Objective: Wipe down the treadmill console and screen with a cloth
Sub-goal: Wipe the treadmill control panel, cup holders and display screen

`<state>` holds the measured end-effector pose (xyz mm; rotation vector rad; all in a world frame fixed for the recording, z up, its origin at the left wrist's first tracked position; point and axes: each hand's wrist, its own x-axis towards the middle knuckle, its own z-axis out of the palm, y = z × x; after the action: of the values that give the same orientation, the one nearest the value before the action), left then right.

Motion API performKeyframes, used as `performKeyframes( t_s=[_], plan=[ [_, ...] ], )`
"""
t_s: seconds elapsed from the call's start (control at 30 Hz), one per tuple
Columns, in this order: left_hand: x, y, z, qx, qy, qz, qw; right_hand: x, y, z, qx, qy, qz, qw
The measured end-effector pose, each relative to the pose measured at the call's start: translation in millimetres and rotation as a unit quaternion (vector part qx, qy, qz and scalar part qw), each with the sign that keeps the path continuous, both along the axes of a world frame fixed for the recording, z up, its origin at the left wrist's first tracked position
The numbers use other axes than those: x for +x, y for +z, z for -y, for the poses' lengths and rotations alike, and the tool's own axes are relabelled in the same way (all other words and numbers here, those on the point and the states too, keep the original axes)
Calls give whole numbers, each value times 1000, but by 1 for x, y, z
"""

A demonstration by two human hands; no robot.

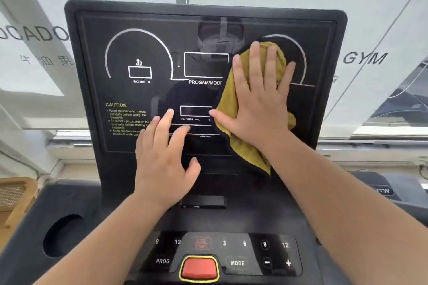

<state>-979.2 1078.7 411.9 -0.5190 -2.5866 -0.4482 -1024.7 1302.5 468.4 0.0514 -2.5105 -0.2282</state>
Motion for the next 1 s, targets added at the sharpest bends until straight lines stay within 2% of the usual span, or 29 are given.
performKeyframes(
  t_s=[0.13,0.2,0.33,0.47,0.63,0.73,0.83,1.0],
  plan=[
    [-6,6,-13,-52,-18,-23,998,29,-44,-21,102,147,22,984],
    [-9,6,-15,-72,-33,-23,997,45,-66,-44,105,160,15,981],
    [-11,9,-15,-94,-18,11,995,52,-65,-76,23,50,0,998],
    [-10,13,-14,-111,-26,22,993,26,-13,-72,-82,-68,-2,994],
    [-14,25,-16,-97,-35,16,995,-16,51,-45,-105,-105,-32,988],
    [-13,26,-17,-89,-33,20,995,-20,46,-33,-59,-60,-29,996],
    [-13,24,-18,-88,-30,21,995,-5,17,-29,5,37,-21,999],
    [-13,24,-18,-82,-30,15,996,35,-54,-51,114,189,0,975]
  ],
)
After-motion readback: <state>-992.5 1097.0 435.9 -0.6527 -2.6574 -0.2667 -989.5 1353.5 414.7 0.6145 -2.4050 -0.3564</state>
